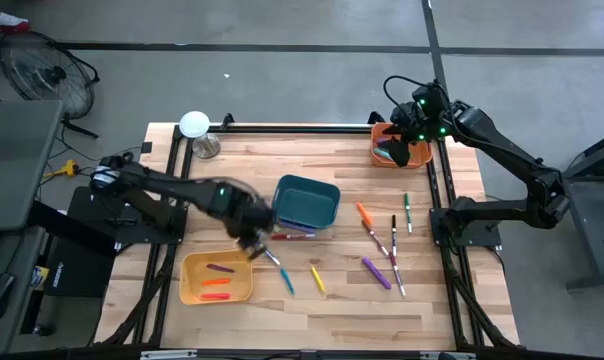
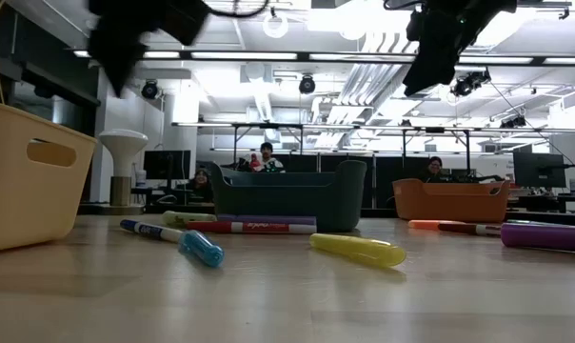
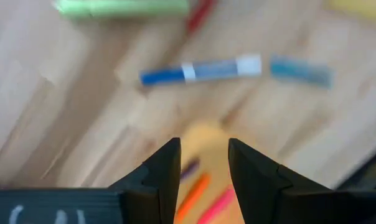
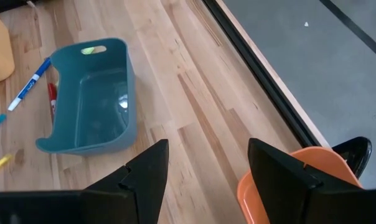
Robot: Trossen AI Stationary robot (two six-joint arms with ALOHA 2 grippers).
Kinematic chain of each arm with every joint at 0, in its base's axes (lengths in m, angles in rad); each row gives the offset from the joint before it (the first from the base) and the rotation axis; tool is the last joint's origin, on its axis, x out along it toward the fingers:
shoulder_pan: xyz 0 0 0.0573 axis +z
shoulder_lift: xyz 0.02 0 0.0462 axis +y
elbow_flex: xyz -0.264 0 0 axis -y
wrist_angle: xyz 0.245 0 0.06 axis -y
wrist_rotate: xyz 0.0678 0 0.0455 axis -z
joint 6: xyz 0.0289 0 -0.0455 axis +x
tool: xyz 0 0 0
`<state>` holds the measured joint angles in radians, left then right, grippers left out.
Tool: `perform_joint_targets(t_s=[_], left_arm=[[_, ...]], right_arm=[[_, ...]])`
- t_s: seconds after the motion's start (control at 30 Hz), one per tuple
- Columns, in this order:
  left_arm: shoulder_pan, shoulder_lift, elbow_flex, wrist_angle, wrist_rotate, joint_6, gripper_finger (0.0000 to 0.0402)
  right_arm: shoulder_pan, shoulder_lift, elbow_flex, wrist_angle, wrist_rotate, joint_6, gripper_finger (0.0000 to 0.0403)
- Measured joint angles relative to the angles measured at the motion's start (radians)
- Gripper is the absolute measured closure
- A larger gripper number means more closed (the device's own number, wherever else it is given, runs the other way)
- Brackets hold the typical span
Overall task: Pick & Place Markers
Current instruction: Put the light yellow highlighter pen into the orange bin
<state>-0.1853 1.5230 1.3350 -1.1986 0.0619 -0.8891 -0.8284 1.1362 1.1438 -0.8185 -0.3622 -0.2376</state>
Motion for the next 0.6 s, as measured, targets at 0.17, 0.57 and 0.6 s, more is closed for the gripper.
perform_joint_targets(t_s=[0.17, 0.57, 0.6], left_arm=[[0.101, 0.002, 0.0, 0.088, -0.026, 0.06, 0.0271], [0.32, 0.092, -0.001, 0.044, 0.01, 0.819, 0.0271], [0.33, 0.1, -0.001, 0.042, 0.012, 0.899, 0.0271]], right_arm=[[0.0, 0.0, 0.0, -0.006, 0.0, 0.001, 0.0194], [0.0, 0.0, 0.0, -0.005, 0.0, -0.014, 0.0194], [0.0, 0.0, 0.0, -0.005, 0.0, -0.014, 0.0194]])
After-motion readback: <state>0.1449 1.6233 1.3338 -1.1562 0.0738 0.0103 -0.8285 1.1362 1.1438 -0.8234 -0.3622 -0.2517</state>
